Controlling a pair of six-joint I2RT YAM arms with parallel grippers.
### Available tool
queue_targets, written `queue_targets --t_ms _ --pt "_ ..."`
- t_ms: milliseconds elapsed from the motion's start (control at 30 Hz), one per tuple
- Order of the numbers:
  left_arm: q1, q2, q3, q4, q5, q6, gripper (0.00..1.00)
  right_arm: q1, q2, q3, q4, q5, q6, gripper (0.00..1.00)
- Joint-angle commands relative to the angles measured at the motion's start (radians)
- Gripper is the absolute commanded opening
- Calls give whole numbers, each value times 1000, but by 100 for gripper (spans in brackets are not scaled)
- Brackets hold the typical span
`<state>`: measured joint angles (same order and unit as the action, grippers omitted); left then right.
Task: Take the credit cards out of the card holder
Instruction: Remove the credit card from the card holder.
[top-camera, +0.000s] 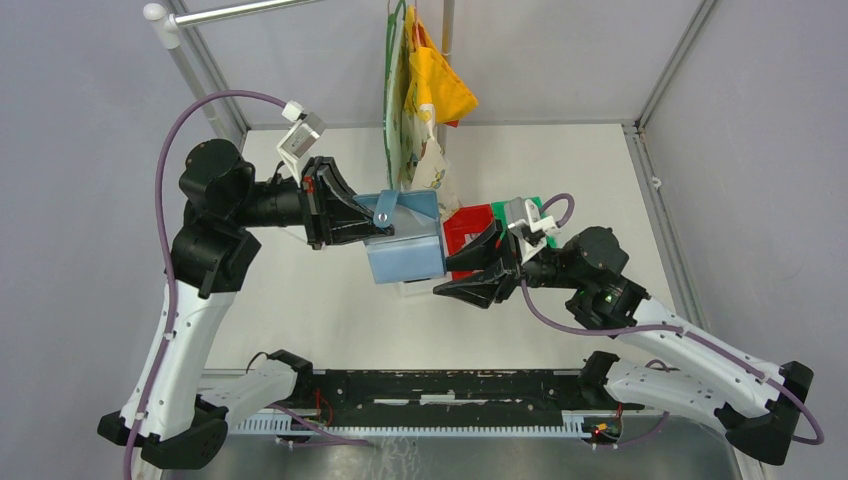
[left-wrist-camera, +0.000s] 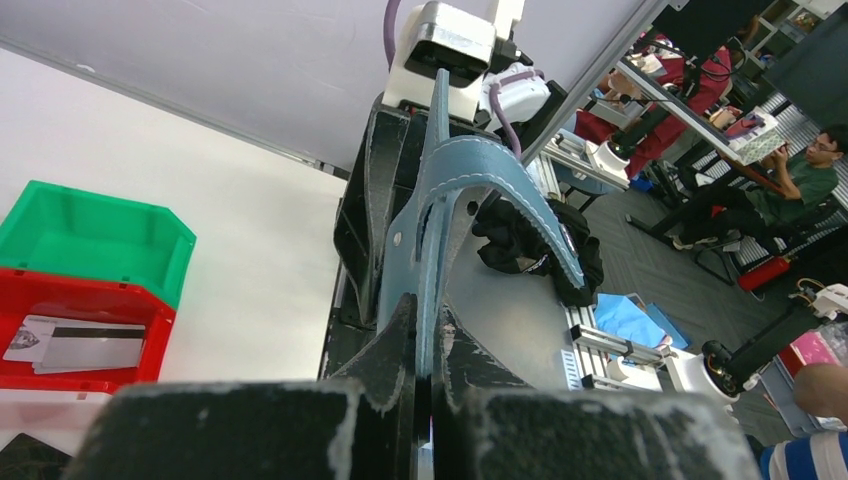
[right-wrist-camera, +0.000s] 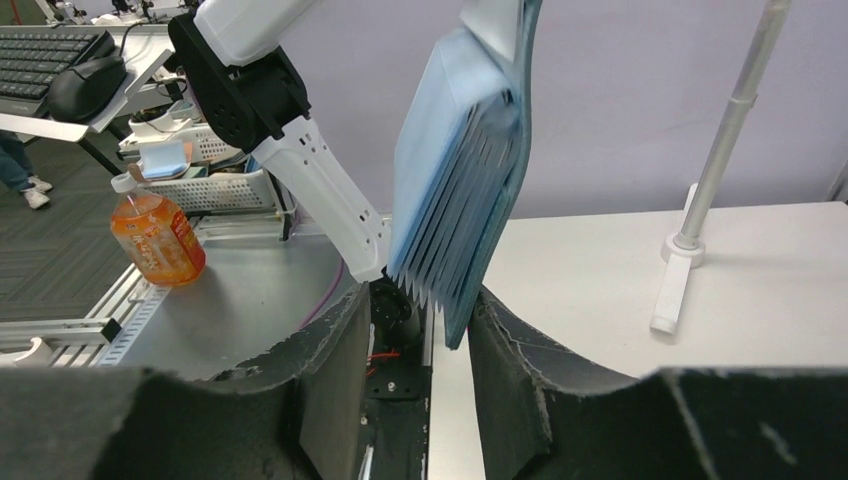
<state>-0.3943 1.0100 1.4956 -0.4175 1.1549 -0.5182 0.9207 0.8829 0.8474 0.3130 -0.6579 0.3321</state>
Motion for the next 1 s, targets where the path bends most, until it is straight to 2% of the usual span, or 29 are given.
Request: queue_targets --t_ms 0,133,433,533,600,700,833,967 --pt "2 -3 48 36 14 26 2 3 2 64 58 3 -4 45" --pt "2 -6 43 36 17 27 2 3 2 63 69 8 2 42" --pt "1 -8 37 36 23 27 2 2 9 70 60 84 1 22" --pt "2 -11 35 37 26 27 2 2 16 69 76 111 19 21" --pt "2 -12 31 37 27 29 2 3 20 67 93 122 38 24" --pt "2 -16 23 37 29 32 2 2 26 56 130 113 72 44" --pt "2 -23 13 25 31 51 2 3 36 53 166 130 126 61" --pt "3 -27 1 17 32 63 2 2 65 86 184 151 173 66"
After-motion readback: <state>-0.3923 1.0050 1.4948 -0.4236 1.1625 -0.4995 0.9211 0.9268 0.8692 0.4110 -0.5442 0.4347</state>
